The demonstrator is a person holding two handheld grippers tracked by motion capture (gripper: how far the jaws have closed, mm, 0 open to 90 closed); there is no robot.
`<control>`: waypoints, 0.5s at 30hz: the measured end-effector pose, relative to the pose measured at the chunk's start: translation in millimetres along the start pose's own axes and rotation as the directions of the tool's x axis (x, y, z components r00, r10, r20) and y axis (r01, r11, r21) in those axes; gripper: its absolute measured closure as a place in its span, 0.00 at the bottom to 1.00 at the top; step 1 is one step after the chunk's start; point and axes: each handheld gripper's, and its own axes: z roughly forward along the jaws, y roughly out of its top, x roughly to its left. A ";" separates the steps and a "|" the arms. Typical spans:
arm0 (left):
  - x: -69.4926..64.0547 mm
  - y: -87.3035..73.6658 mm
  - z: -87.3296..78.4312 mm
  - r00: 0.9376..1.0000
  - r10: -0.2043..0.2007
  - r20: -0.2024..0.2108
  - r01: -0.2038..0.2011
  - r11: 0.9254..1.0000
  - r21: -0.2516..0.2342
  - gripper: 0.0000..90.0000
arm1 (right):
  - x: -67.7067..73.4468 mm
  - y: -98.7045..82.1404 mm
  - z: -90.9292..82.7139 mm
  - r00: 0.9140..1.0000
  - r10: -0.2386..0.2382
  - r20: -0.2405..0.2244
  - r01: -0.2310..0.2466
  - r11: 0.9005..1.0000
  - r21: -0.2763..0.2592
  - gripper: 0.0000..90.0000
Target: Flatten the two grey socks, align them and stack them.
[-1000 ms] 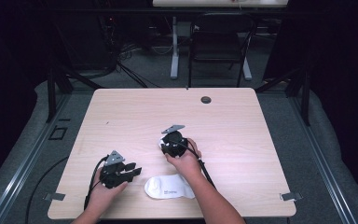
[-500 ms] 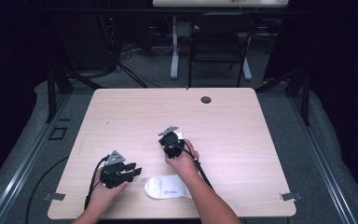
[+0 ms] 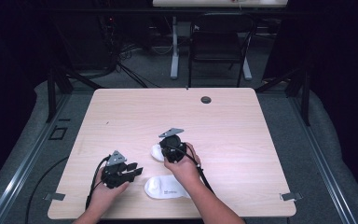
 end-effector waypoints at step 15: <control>-9.2 25.4 34.5 0.998 0.041 -0.045 -0.042 0.999 -0.006 0.72 | -7.7 -14.9 -23.0 0.999 0.041 -0.034 -0.042 0.998 -0.040 1.00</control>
